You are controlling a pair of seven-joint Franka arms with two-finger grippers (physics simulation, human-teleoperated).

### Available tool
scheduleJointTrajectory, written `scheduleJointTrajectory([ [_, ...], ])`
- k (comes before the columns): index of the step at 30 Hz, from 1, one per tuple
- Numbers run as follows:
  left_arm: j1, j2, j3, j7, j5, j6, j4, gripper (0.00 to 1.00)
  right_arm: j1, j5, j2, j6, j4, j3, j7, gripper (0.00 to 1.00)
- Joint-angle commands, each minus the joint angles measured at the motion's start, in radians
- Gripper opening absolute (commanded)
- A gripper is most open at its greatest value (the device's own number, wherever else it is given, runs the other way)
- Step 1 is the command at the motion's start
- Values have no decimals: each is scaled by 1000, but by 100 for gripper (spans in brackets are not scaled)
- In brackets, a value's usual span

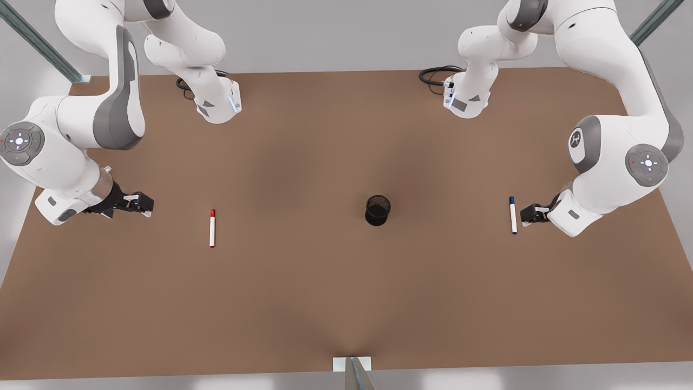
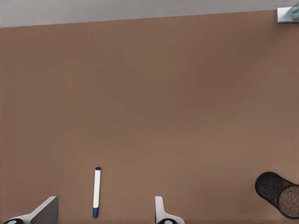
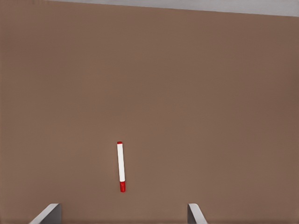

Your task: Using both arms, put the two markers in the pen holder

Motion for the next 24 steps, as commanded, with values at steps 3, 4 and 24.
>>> scheduleJointTrajectory([
  [3,6,2,0,18,0,6,1,100,-7,6,40,52,0,-1,-16,100],
  [4,11,9,1,18,-6,49,-6,100,-14,72,53,58,0,-8,-22,100],
  [24,218,148,4,237,-26,818,-624,100,-48,118,225,649,-460,72,-44,99],
])
